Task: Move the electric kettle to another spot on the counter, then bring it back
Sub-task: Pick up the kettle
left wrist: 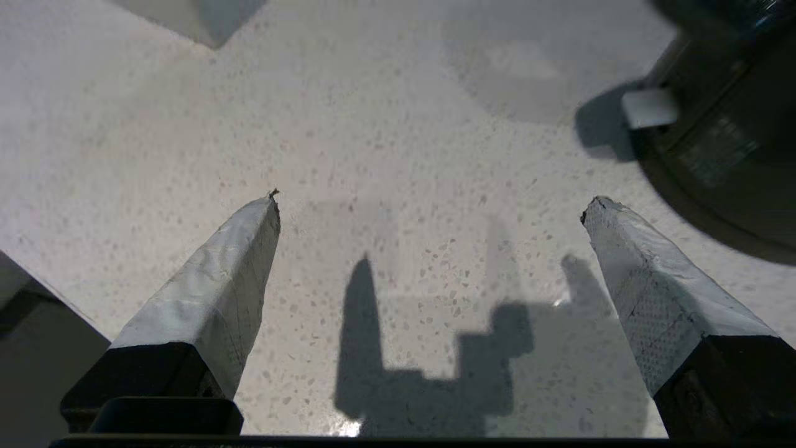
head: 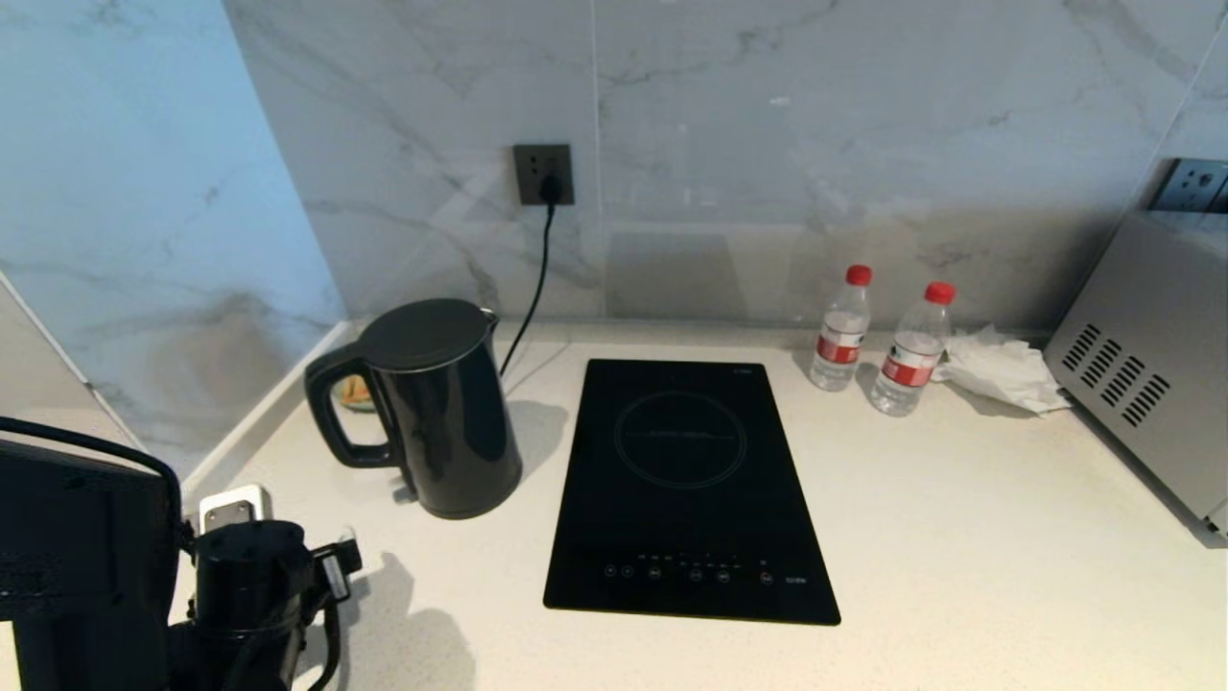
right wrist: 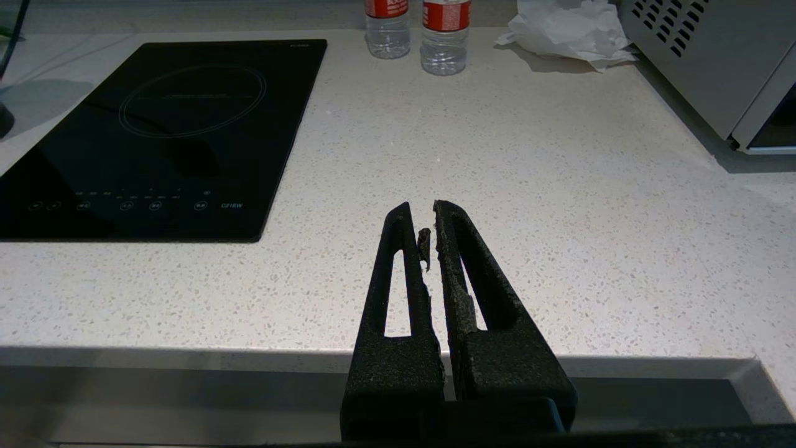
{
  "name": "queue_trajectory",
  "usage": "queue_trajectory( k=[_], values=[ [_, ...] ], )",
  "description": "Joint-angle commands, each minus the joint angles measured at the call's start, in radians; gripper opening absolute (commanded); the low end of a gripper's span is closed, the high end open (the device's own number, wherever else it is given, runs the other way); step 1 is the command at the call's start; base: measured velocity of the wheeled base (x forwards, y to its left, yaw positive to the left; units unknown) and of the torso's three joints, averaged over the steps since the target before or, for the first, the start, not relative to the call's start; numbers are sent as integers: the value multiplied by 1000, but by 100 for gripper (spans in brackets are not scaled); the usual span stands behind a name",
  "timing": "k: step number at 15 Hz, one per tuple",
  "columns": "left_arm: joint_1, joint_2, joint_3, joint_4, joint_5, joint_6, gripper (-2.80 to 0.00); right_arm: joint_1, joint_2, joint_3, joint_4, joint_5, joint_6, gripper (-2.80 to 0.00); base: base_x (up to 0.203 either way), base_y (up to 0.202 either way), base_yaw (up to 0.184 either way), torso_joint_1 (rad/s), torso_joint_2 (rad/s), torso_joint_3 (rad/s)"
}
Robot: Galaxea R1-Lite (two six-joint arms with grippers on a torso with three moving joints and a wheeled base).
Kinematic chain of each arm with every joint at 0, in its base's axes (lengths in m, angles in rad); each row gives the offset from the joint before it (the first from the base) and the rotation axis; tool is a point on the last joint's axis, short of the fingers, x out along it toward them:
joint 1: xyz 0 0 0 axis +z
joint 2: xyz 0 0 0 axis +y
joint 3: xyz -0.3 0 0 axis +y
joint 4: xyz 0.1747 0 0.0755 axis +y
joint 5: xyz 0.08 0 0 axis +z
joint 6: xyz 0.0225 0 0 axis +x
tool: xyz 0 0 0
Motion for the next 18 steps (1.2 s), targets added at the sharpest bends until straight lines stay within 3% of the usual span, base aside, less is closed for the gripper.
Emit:
queue_trajectory(
  k=[1,9,13,18],
  values=[
    [-15,-138,10,-9,2,30,0,0,0,1,0,0,0,-280,0,0,0,0,0,0],
    [-94,-187,-55,-9,10,47,0,0,0,0,0,0,0,-280,0,0,0,0,0,0],
    [-113,-182,-178,101,56,45,0,0,0,0,0,0,0,-280,0,0,0,0,0,0],
    [-105,-180,-280,199,66,45,0,0,0,0,0,0,0,-280,0,0,0,0,0,0]
  ],
)
